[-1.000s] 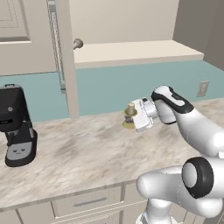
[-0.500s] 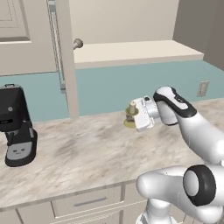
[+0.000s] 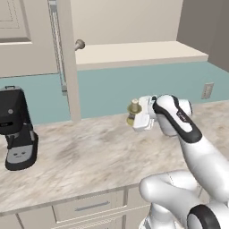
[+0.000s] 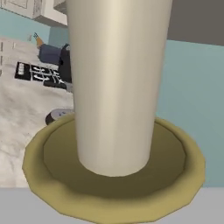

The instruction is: Pick the candle and candle from the dining table and place them in the open cabinet. Close the cabinet after placing the objects.

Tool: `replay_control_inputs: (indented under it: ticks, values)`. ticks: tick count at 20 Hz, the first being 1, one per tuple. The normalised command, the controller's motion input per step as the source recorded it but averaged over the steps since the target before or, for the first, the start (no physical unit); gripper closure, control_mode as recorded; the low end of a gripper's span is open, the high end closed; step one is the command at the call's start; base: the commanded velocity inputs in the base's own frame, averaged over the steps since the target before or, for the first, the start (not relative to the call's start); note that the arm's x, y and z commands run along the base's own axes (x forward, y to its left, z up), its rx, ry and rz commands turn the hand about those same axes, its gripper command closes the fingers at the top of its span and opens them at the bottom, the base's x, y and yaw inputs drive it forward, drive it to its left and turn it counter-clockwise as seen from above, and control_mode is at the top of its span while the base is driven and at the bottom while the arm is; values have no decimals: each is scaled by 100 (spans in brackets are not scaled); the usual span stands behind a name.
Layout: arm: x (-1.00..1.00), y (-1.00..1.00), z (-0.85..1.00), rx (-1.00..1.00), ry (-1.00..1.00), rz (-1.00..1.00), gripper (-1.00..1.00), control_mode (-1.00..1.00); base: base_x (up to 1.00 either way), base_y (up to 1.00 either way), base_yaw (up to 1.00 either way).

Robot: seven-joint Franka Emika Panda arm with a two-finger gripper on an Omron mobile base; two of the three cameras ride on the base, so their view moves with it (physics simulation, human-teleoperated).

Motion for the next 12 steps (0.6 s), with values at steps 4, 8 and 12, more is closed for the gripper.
replay_control_inputs:
  ticks: [4, 8, 12]
  values:
    - [-26, 0, 42, 9, 0, -28, 100, -100, 0, 0, 0]
    - [-16, -2, 54, 7, 0, -24, 100, -100, 0, 0, 0]
    - [-1, -3, 63, 2, 0, -21, 100, -100, 0, 0, 0]
